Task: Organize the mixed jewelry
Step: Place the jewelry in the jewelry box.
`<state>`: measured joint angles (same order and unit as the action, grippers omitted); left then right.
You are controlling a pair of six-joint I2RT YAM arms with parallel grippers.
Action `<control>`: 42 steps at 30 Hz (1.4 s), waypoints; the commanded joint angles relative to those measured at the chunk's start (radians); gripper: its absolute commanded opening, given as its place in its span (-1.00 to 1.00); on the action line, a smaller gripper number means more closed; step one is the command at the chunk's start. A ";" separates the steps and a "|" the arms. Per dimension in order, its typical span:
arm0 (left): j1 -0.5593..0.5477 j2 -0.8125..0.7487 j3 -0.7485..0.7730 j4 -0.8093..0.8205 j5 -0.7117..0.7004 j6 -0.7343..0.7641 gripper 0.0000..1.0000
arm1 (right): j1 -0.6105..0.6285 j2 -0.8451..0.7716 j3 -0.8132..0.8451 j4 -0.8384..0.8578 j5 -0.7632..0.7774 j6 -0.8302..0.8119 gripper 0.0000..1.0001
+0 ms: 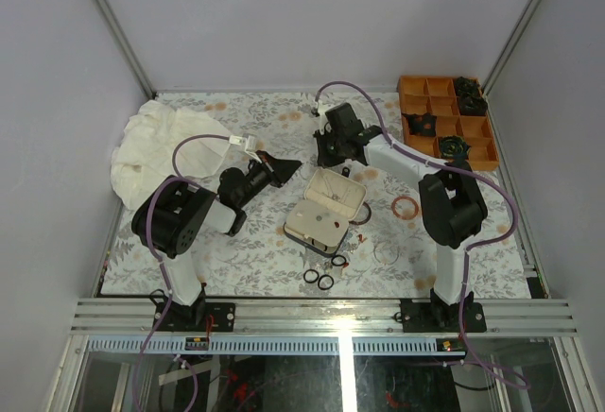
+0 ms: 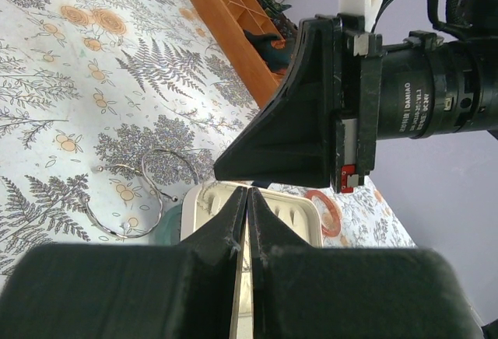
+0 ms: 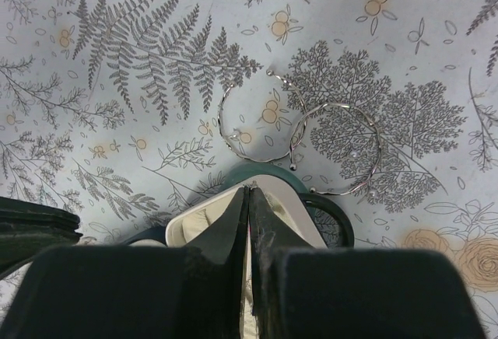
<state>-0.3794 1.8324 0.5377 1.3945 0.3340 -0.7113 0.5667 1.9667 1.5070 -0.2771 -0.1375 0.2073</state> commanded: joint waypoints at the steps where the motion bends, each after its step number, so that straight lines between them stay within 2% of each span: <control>1: 0.008 0.015 0.001 0.085 0.008 0.001 -1.00 | -0.004 -0.013 -0.017 0.039 -0.040 0.015 -1.00; 16: 0.008 0.012 -0.003 0.094 0.014 -0.005 -0.99 | 0.018 -0.084 -0.125 0.053 -0.040 0.021 -1.00; 42: 0.008 0.003 -0.013 0.100 0.012 -0.007 -0.99 | 0.053 -0.135 -0.184 0.030 -0.003 0.007 -1.00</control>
<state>-0.3786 1.8336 0.5350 1.4029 0.3386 -0.7246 0.6098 1.9118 1.3262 -0.2550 -0.1650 0.2207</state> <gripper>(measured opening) 0.003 0.011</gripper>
